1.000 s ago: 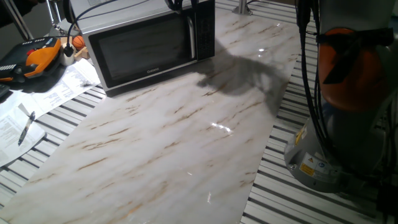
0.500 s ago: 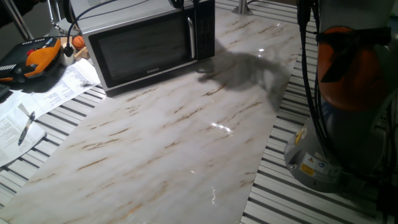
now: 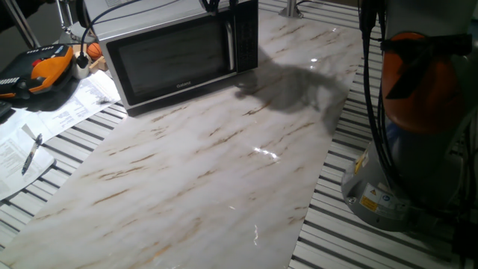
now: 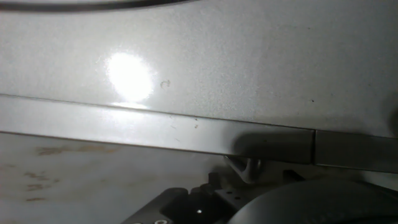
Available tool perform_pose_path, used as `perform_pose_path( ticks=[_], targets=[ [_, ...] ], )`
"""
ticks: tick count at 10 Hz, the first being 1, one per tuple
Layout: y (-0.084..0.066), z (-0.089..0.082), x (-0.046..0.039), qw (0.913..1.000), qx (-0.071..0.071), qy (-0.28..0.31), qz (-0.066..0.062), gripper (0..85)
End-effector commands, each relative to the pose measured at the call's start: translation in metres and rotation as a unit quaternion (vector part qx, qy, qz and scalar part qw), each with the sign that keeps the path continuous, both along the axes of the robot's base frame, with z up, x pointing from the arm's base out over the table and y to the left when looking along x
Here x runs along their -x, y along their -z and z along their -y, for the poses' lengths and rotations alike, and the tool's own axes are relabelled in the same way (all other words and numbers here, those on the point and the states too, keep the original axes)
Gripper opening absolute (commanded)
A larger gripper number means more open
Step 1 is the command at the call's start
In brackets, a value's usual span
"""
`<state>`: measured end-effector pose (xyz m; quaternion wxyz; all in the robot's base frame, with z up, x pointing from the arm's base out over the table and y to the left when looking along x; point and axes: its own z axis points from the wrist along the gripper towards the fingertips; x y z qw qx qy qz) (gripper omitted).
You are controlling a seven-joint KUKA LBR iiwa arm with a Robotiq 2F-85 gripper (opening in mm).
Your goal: Open the microwave door
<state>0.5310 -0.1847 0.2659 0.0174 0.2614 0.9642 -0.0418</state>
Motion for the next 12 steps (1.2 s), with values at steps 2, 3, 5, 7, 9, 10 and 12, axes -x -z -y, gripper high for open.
perform_pose_path(
  ticks=[2,3,5,7,9,10,12],
  targets=[
    [0.005,-0.001,-0.0020,1.0000,-0.002,0.000,0.002,51.0],
    [0.008,0.001,-0.0031,1.0000,-0.002,0.000,0.004,51.0],
    [0.013,0.002,-0.0052,1.0000,-0.004,-0.002,0.007,51.0],
    [0.018,0.003,-0.0070,0.9999,-0.007,-0.004,0.009,51.0],
    [0.022,0.004,-0.0072,0.9998,-0.011,-0.006,0.013,51.0],
    [0.024,0.004,-0.0075,0.9998,-0.011,-0.006,0.015,51.0],
    [0.027,0.004,-0.0082,0.9997,-0.014,-0.007,0.019,51.0]
  ],
)
